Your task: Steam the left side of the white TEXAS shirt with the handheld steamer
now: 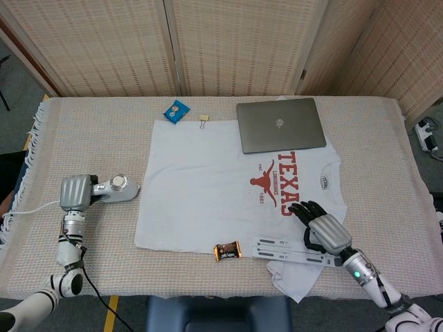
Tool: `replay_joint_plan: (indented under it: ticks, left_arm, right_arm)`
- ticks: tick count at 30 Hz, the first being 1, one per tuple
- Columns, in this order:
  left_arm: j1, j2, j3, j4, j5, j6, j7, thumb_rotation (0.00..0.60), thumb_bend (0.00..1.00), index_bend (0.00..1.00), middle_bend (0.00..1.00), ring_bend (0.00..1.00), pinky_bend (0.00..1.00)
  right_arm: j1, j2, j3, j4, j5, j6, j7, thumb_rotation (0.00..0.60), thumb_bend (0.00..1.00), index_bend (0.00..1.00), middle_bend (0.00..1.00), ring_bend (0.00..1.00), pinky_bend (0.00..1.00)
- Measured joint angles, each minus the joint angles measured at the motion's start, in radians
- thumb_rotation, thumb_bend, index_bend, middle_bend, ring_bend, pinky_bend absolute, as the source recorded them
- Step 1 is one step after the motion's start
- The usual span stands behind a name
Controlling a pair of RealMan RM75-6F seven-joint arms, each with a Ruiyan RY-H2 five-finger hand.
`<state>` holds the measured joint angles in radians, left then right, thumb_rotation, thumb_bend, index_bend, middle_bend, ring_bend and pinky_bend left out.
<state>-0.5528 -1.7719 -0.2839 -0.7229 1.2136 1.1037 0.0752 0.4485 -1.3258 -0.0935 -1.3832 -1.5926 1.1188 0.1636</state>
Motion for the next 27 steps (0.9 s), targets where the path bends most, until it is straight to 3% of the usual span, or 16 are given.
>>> replay_joint_plan:
  ticks: [2, 4, 6, 7, 8, 10, 13, 18, 21, 27]
  left_arm:
    - [0.001, 0.006, -0.012, -0.016, -0.027, -0.015, 0.028, 0.6, 0.18, 0.24, 0.42, 0.36, 0.7]
    - [0.006, 0.02, -0.022, -0.051, -0.047, -0.018, 0.057, 0.6, 0.08, 0.02, 0.16, 0.13, 0.5]
    - [0.016, 0.043, -0.028, -0.103, -0.063, -0.018, 0.074, 0.6, 0.02, 0.0, 0.04, 0.02, 0.35]
    - [0.021, 0.056, -0.03, -0.13, -0.069, -0.018, 0.079, 0.6, 0.01, 0.0, 0.01, 0.0, 0.3]
    - [0.026, 0.07, -0.031, -0.16, -0.075, -0.019, 0.083, 0.6, 0.0, 0.0, 0.0, 0.0, 0.28]
    - [0.041, 0.11, -0.033, -0.236, -0.085, -0.018, 0.091, 0.6, 0.0, 0.0, 0.0, 0.0, 0.25]
    - [0.07, 0.177, -0.03, -0.354, -0.094, -0.008, 0.1, 0.6, 0.0, 0.0, 0.0, 0.0, 0.22]
    - [0.134, 0.3, -0.01, -0.536, -0.089, 0.032, 0.091, 0.6, 0.0, 0.0, 0.05, 0.01, 0.23]
    - [0.182, 0.376, 0.006, -0.627, -0.073, 0.071, 0.06, 0.6, 0.02, 0.07, 0.13, 0.07, 0.25]
    - [0.279, 0.465, 0.052, -0.711, 0.004, 0.206, -0.006, 0.6, 0.03, 0.15, 0.18, 0.11, 0.25]
  right_arm:
    - [-0.007, 0.015, 0.004, -0.009, 0.005, 0.009, -0.007, 0.317, 0.86, 0.0, 0.04, 0.0, 0.0]
    - [-0.012, 0.027, 0.008, -0.017, 0.009, 0.016, -0.012, 0.317, 0.81, 0.0, 0.04, 0.0, 0.0]
    - [-0.018, 0.043, 0.013, -0.025, 0.014, 0.026, -0.018, 0.317, 0.7, 0.0, 0.04, 0.0, 0.0]
    - [-0.021, 0.05, 0.016, -0.029, 0.017, 0.032, -0.021, 0.317, 0.58, 0.0, 0.04, 0.0, 0.0]
    - [-0.026, 0.059, 0.02, -0.036, 0.02, 0.041, -0.026, 0.316, 0.44, 0.0, 0.04, 0.0, 0.0]
    - [-0.034, 0.075, 0.028, -0.047, 0.027, 0.058, -0.036, 0.318, 0.25, 0.0, 0.04, 0.0, 0.0]
    - [-0.051, 0.104, 0.037, -0.072, 0.038, 0.084, -0.052, 0.319, 0.1, 0.0, 0.04, 0.0, 0.0]
    - [-0.085, 0.164, 0.05, -0.127, 0.062, 0.126, -0.091, 0.328, 0.07, 0.0, 0.04, 0.0, 0.0]
    - [-0.111, 0.195, 0.059, -0.153, 0.076, 0.166, -0.123, 0.387, 0.07, 0.0, 0.04, 0.0, 0.0]
    - [-0.178, 0.229, 0.071, -0.186, 0.069, 0.284, -0.138, 0.392, 0.0, 0.0, 0.04, 0.0, 0.0]
